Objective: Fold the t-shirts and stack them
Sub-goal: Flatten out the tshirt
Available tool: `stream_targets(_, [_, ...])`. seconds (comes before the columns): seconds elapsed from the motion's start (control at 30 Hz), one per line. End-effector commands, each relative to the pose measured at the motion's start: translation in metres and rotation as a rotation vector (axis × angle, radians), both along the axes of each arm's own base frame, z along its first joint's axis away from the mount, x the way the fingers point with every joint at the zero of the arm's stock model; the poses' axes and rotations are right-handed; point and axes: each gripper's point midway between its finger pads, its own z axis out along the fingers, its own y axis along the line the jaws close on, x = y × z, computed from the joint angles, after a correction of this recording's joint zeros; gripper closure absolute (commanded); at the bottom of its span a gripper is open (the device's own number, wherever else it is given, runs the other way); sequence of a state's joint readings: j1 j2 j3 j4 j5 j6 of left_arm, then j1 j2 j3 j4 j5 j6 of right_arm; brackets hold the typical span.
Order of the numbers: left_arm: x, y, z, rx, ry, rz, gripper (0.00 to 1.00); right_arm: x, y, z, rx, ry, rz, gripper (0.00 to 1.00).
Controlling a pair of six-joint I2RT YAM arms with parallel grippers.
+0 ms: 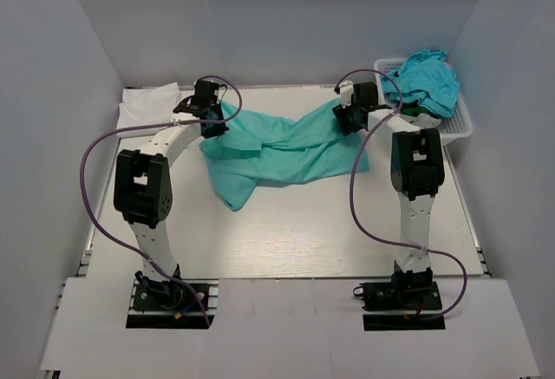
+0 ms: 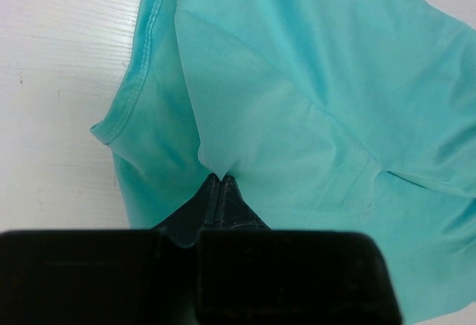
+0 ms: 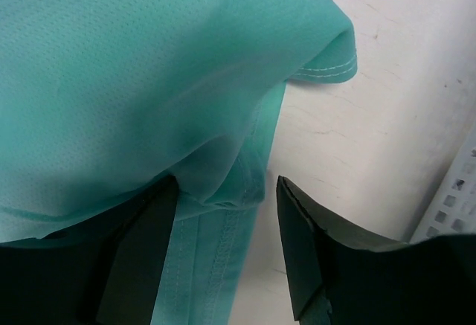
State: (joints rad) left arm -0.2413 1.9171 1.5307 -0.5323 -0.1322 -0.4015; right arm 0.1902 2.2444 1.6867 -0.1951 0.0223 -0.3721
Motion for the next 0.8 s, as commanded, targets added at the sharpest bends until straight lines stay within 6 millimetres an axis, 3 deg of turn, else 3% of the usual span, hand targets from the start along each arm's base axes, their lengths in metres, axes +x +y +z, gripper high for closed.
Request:
stream_targets(0.0, [0.007, 0.005, 0.020, 0.010, -0.038, 0.024, 1.00, 0.008, 0.002, 0.004, 0.024, -0.003, -0.012, 0.38])
stream_targets(0.07, [0.007, 0.005, 0.020, 0.010, -0.038, 0.024, 1.00, 0.007, 0.002, -0.001, 0.031, 0.005, -0.018, 0.38])
stream_targets(0.23, [0.008, 0.006, 0.022, 0.017, -0.039, 0.030, 1.00, 0.007, 0.002, -0.002, 0.048, 0.012, -0.039, 0.54])
stream_targets(0.3, [0.008, 0.006, 0.022, 0.017, -0.039, 0.030, 1.00, 0.005, 0.004, -0.005, 0.047, 0.019, -0.039, 0.55])
stream_targets(0.43, [0.009, 0.006, 0.030, 0.012, -0.057, 0.030, 1.00, 0.003, 0.007, -0.006, 0.082, 0.032, -0.039, 0.72])
stream_targets(0.53, [0.009, 0.006, 0.030, 0.018, -0.057, 0.023, 1.00, 0.004, 0.011, 0.003, 0.095, 0.011, -0.045, 1.00])
stream_targets(0.7, [0.009, 0.005, 0.034, 0.009, -0.064, 0.018, 1.00, 0.010, 0.002, 0.029, 0.094, -0.058, -0.098, 1.00])
stream_targets(0.77, [0.013, 0.002, 0.045, -0.006, -0.095, 0.012, 1.00, 0.011, 0.003, 0.043, 0.106, -0.086, -0.102, 1.00])
